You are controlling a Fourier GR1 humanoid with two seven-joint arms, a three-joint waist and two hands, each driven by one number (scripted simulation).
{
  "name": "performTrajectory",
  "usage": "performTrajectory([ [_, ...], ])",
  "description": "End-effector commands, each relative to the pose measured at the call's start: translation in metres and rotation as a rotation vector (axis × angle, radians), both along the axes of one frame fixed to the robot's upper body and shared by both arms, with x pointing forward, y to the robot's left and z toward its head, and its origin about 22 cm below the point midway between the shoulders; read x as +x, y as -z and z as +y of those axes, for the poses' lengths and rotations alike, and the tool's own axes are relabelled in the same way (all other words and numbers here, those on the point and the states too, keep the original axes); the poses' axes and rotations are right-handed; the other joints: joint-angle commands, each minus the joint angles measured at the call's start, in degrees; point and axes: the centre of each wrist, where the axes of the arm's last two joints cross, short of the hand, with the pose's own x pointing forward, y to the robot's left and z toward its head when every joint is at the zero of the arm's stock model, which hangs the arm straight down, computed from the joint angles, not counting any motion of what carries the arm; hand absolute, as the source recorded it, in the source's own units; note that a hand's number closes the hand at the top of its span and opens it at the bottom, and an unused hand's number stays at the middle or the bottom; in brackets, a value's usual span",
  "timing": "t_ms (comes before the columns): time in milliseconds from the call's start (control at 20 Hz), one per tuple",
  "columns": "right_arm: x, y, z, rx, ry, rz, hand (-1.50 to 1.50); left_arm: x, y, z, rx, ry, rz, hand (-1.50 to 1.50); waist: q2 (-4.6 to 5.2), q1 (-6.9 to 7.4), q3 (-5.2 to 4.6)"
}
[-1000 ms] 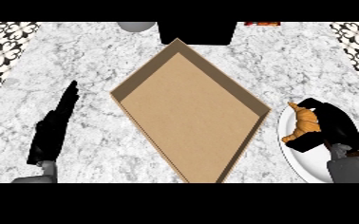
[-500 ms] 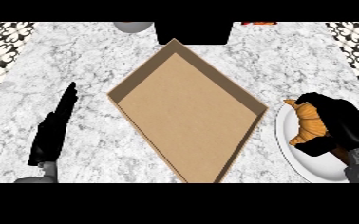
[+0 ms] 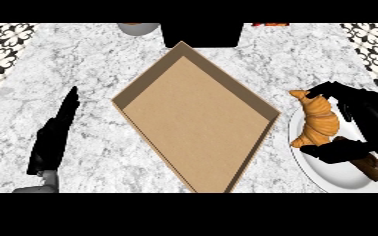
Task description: Pick the croissant from the plate and place it in the cardboard box
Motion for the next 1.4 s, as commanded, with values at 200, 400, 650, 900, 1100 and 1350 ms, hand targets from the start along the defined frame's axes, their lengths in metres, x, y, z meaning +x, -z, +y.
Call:
performTrajectory([
  [200,-0.008,-0.057,0.048,0.202,-0.188,-0.073,1.5,0.009,-0.019,0.004,0.01,0.001,-0.004,0.0,0.22,0.53,-0.02],
  [400,-0.003,-0.065,0.071,0.207,-0.198,-0.069,1.5,-0.006,-0.008,-0.008,-0.022,0.016,0.011,0.0,0.25,0.76,0.0],
  [650,0.01,-0.092,0.138,0.191,-0.197,-0.054,1.5,0.003,-0.008,-0.001,-0.013,0.029,0.014,0.0,0.3,1.07,-0.03],
  [900,0.039,-0.092,0.165,0.167,-0.166,0.009,1.5,-0.003,-0.014,-0.014,-0.013,0.031,-0.012,0.0,0.29,1.09,0.0],
  [1100,0.056,-0.078,0.214,0.132,-0.185,0.069,1.5,-0.007,-0.007,0.003,0.003,0.03,-0.025,0.0,0.36,1.43,-0.02],
  [1350,0.075,-0.031,0.249,0.081,-0.173,0.137,1.5,0.004,0.002,0.003,-0.009,0.031,0.001,0.0,0.49,1.25,-0.02],
])
